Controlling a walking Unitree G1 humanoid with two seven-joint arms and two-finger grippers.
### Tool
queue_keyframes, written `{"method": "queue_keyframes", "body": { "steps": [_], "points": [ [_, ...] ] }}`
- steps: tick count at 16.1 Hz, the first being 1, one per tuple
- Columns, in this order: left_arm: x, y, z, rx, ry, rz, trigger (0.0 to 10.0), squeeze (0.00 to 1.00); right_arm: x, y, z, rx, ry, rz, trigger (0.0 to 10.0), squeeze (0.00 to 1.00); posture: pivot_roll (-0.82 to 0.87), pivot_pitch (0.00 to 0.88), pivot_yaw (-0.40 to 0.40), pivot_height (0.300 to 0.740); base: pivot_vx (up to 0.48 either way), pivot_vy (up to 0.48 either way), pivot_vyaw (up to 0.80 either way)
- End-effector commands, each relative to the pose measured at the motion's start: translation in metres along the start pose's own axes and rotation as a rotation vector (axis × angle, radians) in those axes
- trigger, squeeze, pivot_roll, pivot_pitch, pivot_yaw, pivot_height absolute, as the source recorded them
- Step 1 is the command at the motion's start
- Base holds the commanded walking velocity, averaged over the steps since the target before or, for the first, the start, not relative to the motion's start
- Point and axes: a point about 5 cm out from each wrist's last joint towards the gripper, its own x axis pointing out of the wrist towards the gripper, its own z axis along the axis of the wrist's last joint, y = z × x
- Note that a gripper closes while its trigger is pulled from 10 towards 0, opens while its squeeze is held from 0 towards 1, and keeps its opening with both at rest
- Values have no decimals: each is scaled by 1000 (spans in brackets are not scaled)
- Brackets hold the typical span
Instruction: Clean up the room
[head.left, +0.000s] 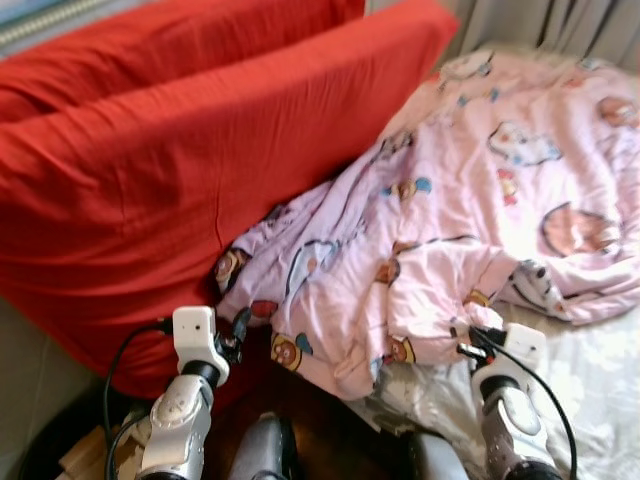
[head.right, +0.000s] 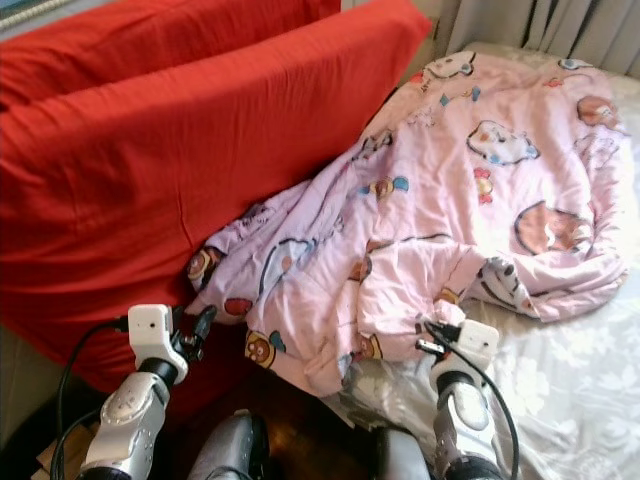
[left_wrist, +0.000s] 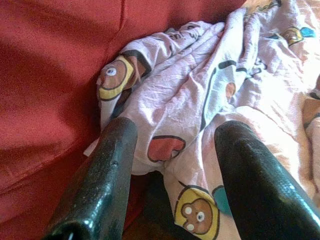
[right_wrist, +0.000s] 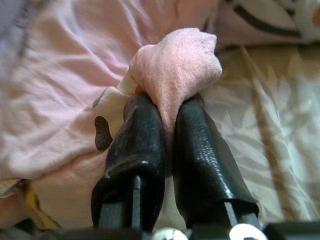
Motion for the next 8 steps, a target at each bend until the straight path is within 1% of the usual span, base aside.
{"method": "queue_keyframes", "body": {
  "steps": [1,2,3,4,5,6,8],
  "points": [
    [-2,9,-2,3,6,23,10000,0,-1,8,-3,-33,9,50,10000,0,33,72,33,638,0,0,0],
    [-2,11,-2,5,6,29,10000,0,0,8,-3,-31,14,49,10000,0,37,77,30,638,0,0,0],
    [-1,12,-2,7,1,32,10000,0,0,8,1,-17,-16,57,10000,0,42,87,30,638,0,0,0],
    [-1,13,-2,8,-2,36,10000,0,1,5,8,-31,-66,28,10000,0,42,97,33,648,0,0,0],
    [-1,13,-2,6,-2,38,10000,0,1,2,10,-43,-73,-6,10000,0,41,99,34,658,0,0,0],
    [-2,11,-4,3,3,35,10000,0,1,3,9,-37,-68,-7,10000,0,43,108,36,678,0,0,0],
    [-2,11,-5,3,3,33,10000,0,1,3,9,-39,-68,-5,10000,0,44,113,35,693,0,0,0]
  ]
}}
